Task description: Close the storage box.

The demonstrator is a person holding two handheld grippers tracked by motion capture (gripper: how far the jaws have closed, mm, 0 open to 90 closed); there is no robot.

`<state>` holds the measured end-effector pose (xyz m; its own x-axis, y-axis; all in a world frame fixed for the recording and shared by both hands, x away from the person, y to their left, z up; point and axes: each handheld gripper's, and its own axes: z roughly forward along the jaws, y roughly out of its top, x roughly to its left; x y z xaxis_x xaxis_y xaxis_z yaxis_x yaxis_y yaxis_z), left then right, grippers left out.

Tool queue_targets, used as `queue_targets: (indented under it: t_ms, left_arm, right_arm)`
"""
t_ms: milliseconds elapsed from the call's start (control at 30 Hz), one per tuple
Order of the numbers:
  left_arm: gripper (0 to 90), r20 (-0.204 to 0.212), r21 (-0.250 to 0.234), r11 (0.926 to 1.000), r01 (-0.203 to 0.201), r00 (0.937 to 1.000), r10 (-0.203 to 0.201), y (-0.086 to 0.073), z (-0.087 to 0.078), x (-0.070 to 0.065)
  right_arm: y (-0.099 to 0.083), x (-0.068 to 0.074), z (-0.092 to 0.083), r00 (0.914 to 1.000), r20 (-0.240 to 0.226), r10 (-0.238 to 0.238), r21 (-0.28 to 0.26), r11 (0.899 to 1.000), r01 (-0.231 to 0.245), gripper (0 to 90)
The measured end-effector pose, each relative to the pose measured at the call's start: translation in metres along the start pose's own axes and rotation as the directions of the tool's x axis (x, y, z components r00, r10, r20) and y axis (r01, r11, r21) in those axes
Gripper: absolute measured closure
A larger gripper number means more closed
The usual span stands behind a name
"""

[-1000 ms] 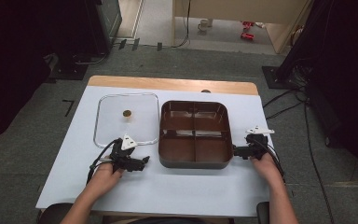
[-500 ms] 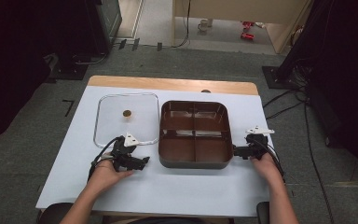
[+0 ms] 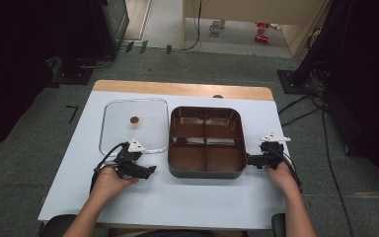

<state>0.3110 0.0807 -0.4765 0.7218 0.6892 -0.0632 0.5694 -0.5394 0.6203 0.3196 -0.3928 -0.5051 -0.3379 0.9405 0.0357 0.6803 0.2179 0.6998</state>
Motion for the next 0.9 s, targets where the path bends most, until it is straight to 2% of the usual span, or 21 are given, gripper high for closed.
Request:
queue_targets:
  t_ms: [200,333,567,800,900]
  left_arm:
    - [16.4,0.018,-0.011,0.9998,0.017,0.9997,-0.017,0.002,-0.01,0.006]
    - [20.5,-0.012,-0.025,0.9997,0.005,0.9999,-0.006,0.006,-0.013,0.01]
    - [20.5,-0.009,-0.055,0.9981,0.028,0.9996,-0.028,0.013,-0.018,0.017]
    - [22.4,-0.024,-0.065,0.9978,0.012,0.9996,-0.014,0.02,-0.02,0.025]
    - [22.5,-0.009,-0.085,0.996,0.027,0.9996,-0.028,0.025,-0.02,0.033]
  right_arm:
    - [0.0,0.0,0.0,1.0,0.0,0.0,0.0,1.0,0.0,0.0]
    - [0.0,0.0,0.0,1.0,-0.001,-0.001,0.0,1.0,0.001,0.0]
    - [0.0,0.0,0.0,1.0,0.0,-0.001,0.0,1.0,0.001,0.0]
    - [0.0,0.0,0.0,1.0,0.0,-0.001,-0.001,1.0,0.001,0.0]
    - [0.0,0.0,0.0,1.0,0.0,-0.001,-0.002,1.0,0.001,0.0]
